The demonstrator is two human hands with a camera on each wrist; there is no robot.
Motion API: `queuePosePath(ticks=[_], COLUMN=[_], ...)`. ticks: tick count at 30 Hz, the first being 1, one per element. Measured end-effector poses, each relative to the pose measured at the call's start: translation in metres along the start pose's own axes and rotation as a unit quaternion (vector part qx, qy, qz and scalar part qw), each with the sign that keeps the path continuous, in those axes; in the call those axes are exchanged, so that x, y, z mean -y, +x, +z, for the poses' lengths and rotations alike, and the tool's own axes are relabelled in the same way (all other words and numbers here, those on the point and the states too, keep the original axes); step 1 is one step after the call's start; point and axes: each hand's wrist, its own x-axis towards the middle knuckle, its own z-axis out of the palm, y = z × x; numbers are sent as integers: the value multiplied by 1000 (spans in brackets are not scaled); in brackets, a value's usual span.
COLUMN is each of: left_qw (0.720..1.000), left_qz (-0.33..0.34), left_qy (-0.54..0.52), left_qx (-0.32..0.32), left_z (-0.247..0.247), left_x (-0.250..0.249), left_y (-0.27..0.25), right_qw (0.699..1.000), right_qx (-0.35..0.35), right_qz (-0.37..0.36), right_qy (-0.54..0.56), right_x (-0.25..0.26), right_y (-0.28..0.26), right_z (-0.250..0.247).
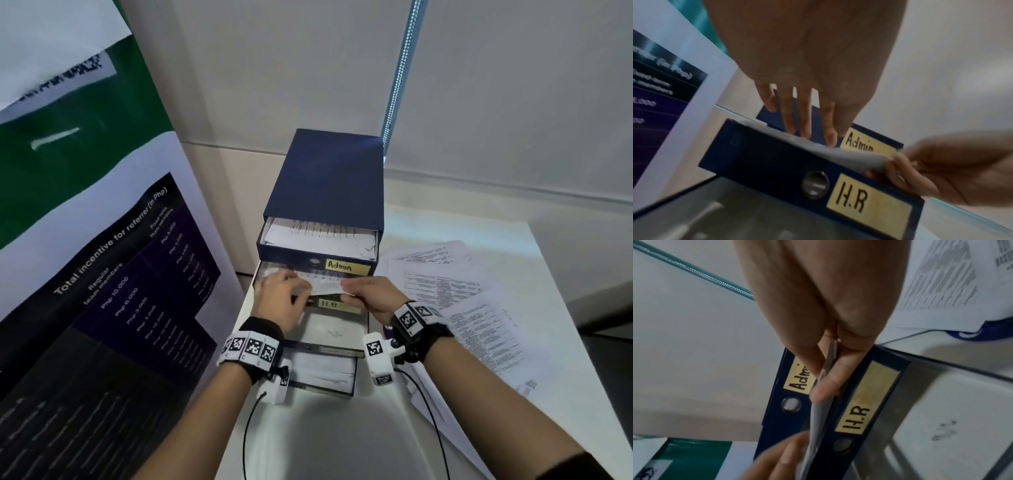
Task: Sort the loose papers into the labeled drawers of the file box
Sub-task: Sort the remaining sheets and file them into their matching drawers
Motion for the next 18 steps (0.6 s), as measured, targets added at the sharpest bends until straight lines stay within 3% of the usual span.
queuePosePath(ticks=[3,6,9,11,12,13,15,16,18], left_qw=[994,984,978,971,968,968,978,985,987], left_qz=[20,-1,-29,-51,-58,-53,-4,38,125], left_qy=[56,122,145,175,191,204,186,147,40], left_qx=[96,127,150,158,151,137,95,80,92], left_z=[19,31,32,29,27,25,23,25,37], left_x=[-4,2,6,-2,-11,-22,-52,-69,-103], left_y=[10,21,30,31,31,31,29,27,23], right_qw=[996,991,994,996,970,917,811,789,778], right_qx=[61,100,21,-82,-135,-169,-151,-118,-53], right_qz=[13,11,-2,-23,-25,-14,16,29,51], right_qy=[68,92,105,-40,-201,-360,-565,-602,-624], right_x=[6,5,-7,-24,-38,-51,-86,-104,-134], right_y=[-3,-10,-13,-8,-3,-1,3,3,1], right_z=[2,-28,-86,-134,-159,-181,-211,-220,-228])
